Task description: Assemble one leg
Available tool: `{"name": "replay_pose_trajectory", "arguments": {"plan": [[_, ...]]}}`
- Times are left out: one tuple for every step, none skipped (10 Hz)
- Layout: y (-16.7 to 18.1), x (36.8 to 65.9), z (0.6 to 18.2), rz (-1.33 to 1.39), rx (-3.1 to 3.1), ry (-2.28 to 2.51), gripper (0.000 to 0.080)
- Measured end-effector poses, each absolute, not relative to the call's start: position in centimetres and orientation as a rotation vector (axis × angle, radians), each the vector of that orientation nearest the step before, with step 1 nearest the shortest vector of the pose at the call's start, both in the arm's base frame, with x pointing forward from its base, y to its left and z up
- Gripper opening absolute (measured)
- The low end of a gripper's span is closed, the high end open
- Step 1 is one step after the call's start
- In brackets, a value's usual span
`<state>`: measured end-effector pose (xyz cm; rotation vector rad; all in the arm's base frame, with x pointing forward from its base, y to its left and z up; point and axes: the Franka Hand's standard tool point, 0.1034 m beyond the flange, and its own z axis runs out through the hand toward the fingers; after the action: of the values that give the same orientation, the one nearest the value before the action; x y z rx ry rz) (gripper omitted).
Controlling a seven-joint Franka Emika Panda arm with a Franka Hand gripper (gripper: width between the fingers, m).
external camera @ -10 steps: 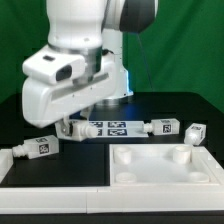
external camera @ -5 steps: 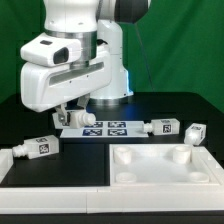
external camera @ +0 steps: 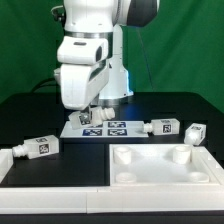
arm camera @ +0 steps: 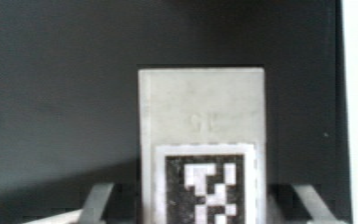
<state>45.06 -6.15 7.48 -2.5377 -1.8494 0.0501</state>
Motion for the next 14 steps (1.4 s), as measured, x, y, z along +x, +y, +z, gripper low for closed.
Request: {"name": "replay_pose_trajectory", "arguments": {"plan": [[-6.2,45.0,7.5,0.057,-2.534,-1.852,0.0289],[-6.2,45.0,7.4,0.059,-2.533,-1.852,0.0289],[-6.2,44.9,7.3,0.057,-2.528,-1.862,0.0289],[-6.1,44.6,7.0,-0.017,-2.430,-2.057,0.0289],[-5.3,43.6,6.3,-0.036,-2.306,-2.223,0.0289],[-4.4,43.7,5.9,-0.055,-2.164,-2.400,0.0289],[-3.9,43.6,5.3,-0.060,-2.093,-2.486,0.0289],[-4.0,43.5,5.1,-0.048,-2.111,-2.461,0.0289],[-4.1,43.5,5.2,-0.047,-2.114,-2.460,0.0289],[-4.1,43.5,5.1,-0.045,-2.111,-2.462,0.0289],[-4.1,43.4,5.0,-0.045,-2.100,-2.474,0.0289],[-4.3,42.9,4.3,-0.078,-1.917,-2.671,0.0289],[-4.2,42.1,3.3,-0.122,-1.806,-2.782,0.0289],[-3.1,41.9,2.6,-0.193,-1.737,-2.860,0.0289]]}}
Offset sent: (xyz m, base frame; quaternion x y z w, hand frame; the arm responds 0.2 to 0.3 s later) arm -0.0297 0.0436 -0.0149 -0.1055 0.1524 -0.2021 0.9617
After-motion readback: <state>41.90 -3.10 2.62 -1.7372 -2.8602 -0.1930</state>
